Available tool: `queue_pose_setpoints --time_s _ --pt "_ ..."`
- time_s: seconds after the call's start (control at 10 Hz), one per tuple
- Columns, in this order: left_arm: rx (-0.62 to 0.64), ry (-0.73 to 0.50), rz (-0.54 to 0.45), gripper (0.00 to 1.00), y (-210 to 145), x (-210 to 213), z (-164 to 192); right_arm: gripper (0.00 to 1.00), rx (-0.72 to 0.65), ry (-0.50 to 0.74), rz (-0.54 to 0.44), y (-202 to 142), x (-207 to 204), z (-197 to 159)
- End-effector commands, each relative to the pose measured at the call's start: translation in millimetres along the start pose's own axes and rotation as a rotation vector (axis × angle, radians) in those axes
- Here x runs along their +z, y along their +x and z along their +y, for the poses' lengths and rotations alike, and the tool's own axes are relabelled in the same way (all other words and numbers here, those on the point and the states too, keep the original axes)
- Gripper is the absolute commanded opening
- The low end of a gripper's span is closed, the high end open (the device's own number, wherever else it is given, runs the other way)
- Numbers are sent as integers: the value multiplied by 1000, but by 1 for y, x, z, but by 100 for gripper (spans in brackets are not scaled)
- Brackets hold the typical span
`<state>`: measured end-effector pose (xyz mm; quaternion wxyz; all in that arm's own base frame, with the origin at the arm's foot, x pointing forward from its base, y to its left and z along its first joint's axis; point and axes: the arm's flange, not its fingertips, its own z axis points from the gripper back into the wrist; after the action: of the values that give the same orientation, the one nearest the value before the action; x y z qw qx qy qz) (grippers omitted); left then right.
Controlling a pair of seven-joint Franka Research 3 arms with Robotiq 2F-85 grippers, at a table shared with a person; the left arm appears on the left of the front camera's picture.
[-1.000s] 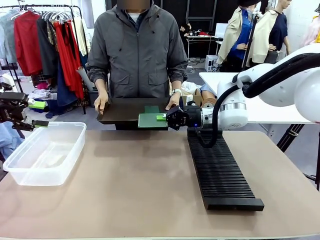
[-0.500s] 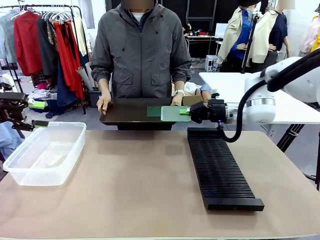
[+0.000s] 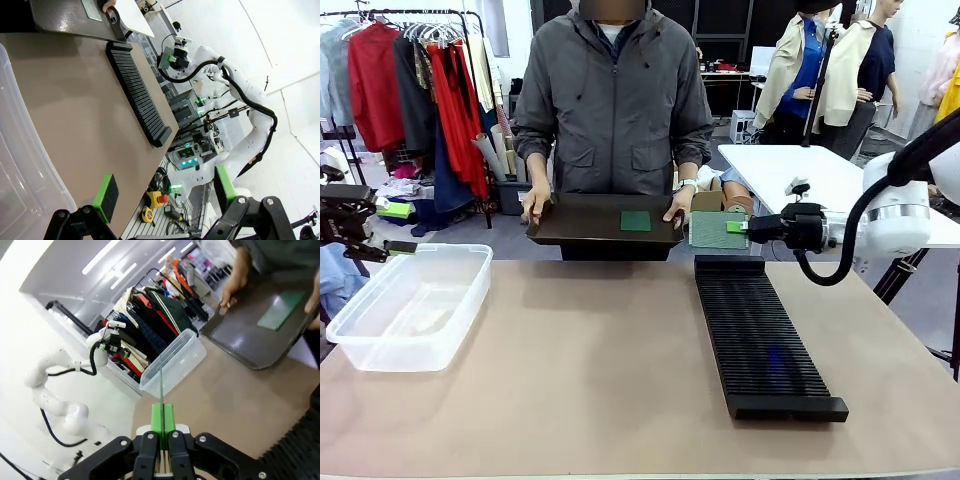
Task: Sort PCBs into racks and boxes based on the side picked up.
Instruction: If the short side of the Blank PCB is picked up, insert it into the PCB Rack ; if the long side is picked up, place it in the Organizing box.
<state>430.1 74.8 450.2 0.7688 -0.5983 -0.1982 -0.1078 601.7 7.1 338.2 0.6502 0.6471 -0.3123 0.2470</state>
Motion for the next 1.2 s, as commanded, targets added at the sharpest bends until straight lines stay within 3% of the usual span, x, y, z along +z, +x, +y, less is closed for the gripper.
queue_pose_setpoints --time_s 0.0,0.2,0.6,1.1 --pt "10 -8 0 100 1 1 -2 0 189 21 17 -3 8 -5" --pt "10 -8 0 100 1 1 -2 0 324 0 48 -3 30 -5" --pt "10 -8 0 100 1 1 -2 0 427 -31 49 -4 72 -13" --pt "10 -8 0 100 1 1 -2 0 494 4 43 -22 62 -60"
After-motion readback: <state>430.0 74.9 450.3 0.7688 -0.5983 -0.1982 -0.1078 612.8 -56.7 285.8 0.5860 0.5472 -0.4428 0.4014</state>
